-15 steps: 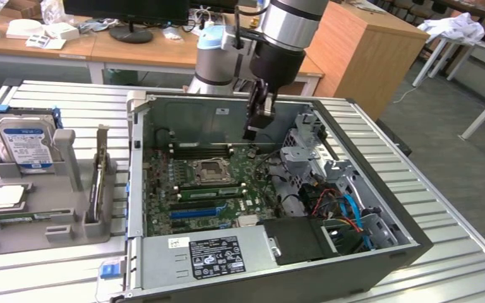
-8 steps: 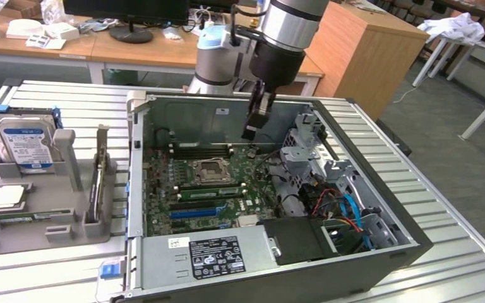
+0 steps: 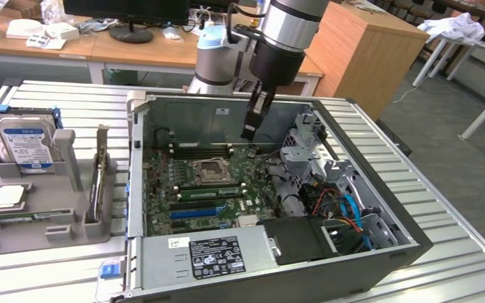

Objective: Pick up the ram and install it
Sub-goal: 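Press down the ram until it locks into place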

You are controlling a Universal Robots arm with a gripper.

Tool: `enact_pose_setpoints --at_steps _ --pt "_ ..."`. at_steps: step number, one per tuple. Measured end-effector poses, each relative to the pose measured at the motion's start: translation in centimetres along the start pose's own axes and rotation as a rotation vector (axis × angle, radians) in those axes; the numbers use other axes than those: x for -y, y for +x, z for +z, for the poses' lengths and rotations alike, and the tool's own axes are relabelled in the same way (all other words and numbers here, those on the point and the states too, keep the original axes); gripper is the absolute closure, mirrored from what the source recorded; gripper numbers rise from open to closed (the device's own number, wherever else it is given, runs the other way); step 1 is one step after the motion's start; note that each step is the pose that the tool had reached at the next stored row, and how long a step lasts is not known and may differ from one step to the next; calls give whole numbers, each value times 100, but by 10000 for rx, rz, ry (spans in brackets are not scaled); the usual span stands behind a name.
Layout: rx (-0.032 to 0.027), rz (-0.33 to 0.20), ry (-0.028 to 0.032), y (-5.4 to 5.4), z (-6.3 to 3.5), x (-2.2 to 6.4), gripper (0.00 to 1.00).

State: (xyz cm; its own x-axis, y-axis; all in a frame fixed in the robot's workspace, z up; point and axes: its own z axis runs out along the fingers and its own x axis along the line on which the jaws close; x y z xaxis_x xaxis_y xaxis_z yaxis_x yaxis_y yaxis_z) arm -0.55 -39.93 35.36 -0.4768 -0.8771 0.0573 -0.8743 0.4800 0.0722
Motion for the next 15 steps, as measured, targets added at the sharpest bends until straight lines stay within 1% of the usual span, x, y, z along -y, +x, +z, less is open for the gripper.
enact_pose_setpoints --at_steps 2,7,8,9,13,15 --pt "-62 234 55 0 1 0 89" --pt "-258 807 250 0 3 0 89" --pt "-264 917 284 0 4 0 89" --pt "-248 1034 300 0 5 0 89" --pt "-203 1504 295 -1 7 0 89" --pt "-161 1709 278 0 8 0 89"
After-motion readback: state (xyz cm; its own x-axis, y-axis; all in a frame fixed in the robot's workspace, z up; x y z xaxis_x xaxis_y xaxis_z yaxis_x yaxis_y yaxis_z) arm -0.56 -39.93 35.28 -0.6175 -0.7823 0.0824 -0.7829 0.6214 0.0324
